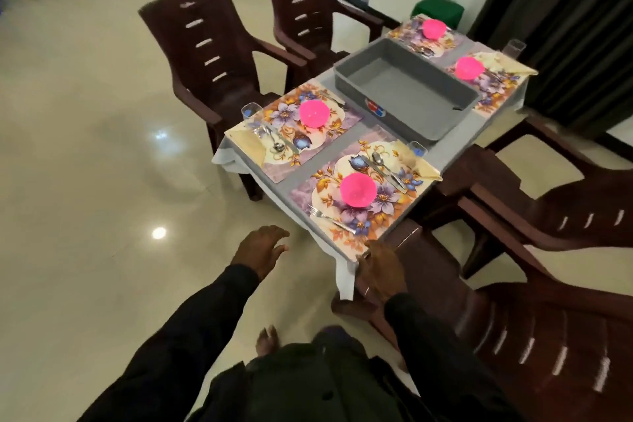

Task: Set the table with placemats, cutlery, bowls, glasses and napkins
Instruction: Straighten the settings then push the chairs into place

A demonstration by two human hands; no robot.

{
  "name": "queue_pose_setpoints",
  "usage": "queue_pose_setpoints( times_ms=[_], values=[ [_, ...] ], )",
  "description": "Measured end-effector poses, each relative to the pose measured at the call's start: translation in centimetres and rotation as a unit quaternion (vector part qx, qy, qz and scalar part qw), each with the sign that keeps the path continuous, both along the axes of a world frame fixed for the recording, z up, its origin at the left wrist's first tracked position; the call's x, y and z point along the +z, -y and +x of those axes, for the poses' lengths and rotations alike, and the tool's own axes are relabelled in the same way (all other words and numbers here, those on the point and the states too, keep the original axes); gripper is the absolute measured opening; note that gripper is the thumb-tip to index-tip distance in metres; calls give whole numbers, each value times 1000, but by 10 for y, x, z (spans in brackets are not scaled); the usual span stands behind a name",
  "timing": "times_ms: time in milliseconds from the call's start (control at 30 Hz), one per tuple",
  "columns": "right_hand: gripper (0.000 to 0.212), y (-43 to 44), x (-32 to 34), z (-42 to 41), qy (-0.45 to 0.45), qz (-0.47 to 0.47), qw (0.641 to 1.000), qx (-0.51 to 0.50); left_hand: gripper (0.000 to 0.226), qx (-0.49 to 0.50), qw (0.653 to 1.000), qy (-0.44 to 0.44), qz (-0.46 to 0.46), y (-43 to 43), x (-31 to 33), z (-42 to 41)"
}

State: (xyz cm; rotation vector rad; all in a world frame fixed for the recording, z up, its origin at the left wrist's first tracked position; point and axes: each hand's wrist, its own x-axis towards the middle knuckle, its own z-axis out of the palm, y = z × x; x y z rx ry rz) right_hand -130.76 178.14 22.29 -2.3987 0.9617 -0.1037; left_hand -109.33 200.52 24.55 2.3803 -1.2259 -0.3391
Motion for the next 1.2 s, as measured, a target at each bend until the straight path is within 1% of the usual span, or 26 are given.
queue_pose_setpoints(
  times_ms=[33,100,133,200,267,400,500,567,667,733,867,967,1000,1067,1200],
  values=[
    [33,-5,-5,4,-7,1,1000,0,30,-20,1000,1,11,8,-3,18],
    [43,-11,-11,20,-66,7,998,-15,36,-60,998,9,21,22,-6,43],
    [51,-13,-16,28,-89,2,996,-18,40,-91,995,31,22,32,-10,57],
    [64,-16,-23,43,-107,-5,994,-28,50,-160,985,50,46,53,-15,81],
    [71,-16,-29,53,-111,-17,993,-38,59,-200,975,54,77,75,-24,99],
    [76,-6,-36,77,-137,-41,988,-59,65,-239,964,42,111,114,-45,128],
    [78,-3,-40,89,-155,-16,985,-73,72,-277,950,36,137,134,-55,139],
    [85,0,-46,94,-161,-28,984,-75,77,-293,945,33,141,148,-63,147],
    [96,1,-48,95,-181,6,980,-83,83,-321,928,17,190,159,-73,154],
    [99,1,-46,96,-180,-2,980,-83,86,-346,916,17,201,164,-80,160],
    [107,3,-51,96,-204,-14,976,-77,84,-382,902,4,200,167,-87,174],
    [110,0,-51,95,-210,-9,975,-77,87,-387,904,11,182,163,-87,178],
    [110,1,-51,95,-211,-10,974,-80,89,-387,904,20,178,164,-89,178],
    [108,0,-53,95,-216,-2,973,-81,91,-393,895,28,208,166,-90,176],
    [104,-2,-48,96,-215,8,973,-84,87,-415,882,54,219,159,-91,171]
  ],
)
